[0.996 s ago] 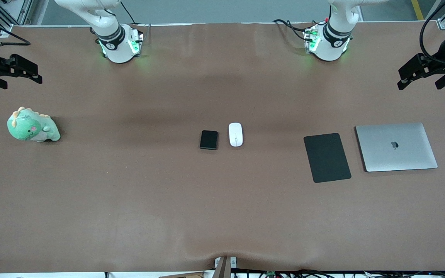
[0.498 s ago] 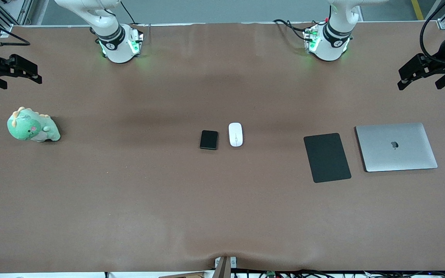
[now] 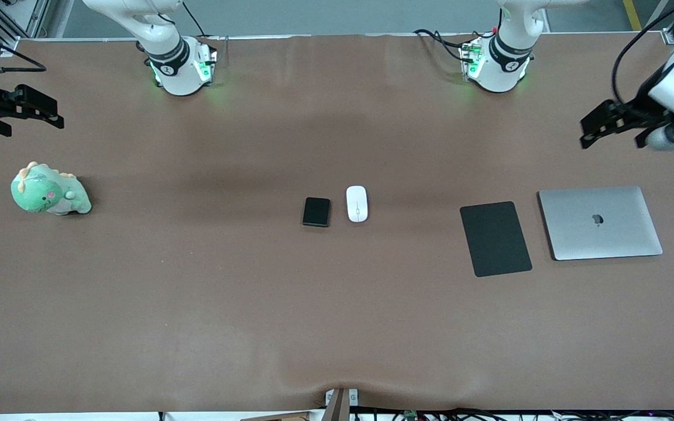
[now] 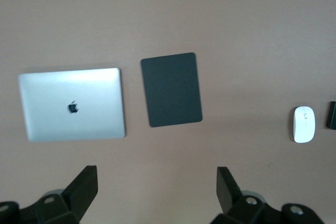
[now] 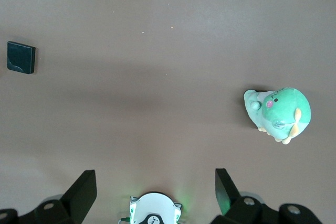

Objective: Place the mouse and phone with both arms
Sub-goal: 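Reach the left gripper over the white mouse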

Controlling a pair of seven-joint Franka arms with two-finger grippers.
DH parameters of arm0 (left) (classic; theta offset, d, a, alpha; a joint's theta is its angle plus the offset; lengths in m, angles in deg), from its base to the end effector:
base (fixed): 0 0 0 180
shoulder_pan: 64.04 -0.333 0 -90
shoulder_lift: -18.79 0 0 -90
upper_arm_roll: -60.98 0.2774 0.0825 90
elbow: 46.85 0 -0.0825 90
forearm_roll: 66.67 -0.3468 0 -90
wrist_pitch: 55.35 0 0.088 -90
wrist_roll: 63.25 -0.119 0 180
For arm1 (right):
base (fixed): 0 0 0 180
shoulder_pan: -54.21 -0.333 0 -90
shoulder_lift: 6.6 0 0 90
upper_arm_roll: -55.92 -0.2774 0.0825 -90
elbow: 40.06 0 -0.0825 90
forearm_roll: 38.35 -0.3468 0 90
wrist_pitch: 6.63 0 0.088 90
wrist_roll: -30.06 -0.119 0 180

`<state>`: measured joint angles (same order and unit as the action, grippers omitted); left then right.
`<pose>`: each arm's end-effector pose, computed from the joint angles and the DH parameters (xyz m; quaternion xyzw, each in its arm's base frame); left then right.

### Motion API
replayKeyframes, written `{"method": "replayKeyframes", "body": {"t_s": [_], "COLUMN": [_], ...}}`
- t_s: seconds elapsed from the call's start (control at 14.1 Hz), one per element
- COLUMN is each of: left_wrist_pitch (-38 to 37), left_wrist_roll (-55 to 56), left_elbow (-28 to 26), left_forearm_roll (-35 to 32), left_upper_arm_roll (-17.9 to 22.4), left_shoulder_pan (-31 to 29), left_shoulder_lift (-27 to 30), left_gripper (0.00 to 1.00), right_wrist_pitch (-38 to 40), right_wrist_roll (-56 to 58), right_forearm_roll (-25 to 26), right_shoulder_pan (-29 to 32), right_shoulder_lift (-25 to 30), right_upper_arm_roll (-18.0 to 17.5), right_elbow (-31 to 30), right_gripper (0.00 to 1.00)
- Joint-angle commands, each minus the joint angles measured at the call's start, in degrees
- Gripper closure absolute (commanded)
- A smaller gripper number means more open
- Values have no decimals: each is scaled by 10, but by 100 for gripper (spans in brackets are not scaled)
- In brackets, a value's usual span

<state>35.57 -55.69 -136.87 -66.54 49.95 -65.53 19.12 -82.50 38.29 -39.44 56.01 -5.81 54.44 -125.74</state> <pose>0.5106 -0.0863 0.5781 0.9998 -0.0173 0.0105 0.0022 0.4850 0.0000 0.5933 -0.9944 -0.0703 0.0777 0.0150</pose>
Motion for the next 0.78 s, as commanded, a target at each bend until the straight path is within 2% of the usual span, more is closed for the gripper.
{"method": "replayKeyframes", "body": {"t_s": [0.0, 0.28, 0.43, 0.71], "left_wrist_pitch": [25, 34, 46, 150], "left_wrist_roll": [9, 18, 23, 90], "left_elbow": [21, 20, 14, -62], "left_forearm_roll": [0, 8, 10, 0], "left_upper_arm_roll": [-19, -40, -44, -43], "left_shoulder_pan": [0, 3, 22, 76], "left_shoulder_lift": [-43, -95, -124, -140], "left_gripper": [0, 0, 0, 0], "right_wrist_pitch": [-2, -2, -2, -1], "right_wrist_roll": [4, 4, 4, 4], "right_forearm_roll": [4, 3, 3, 3], "right_shoulder_pan": [1, 1, 0, 0], "right_shoulder_lift": [-3, -7, -9, -13], "right_upper_arm_roll": [1, 1, 1, 1], "right_elbow": [2, 3, 3, 4], "right_gripper": [0, 0, 0, 0]}}
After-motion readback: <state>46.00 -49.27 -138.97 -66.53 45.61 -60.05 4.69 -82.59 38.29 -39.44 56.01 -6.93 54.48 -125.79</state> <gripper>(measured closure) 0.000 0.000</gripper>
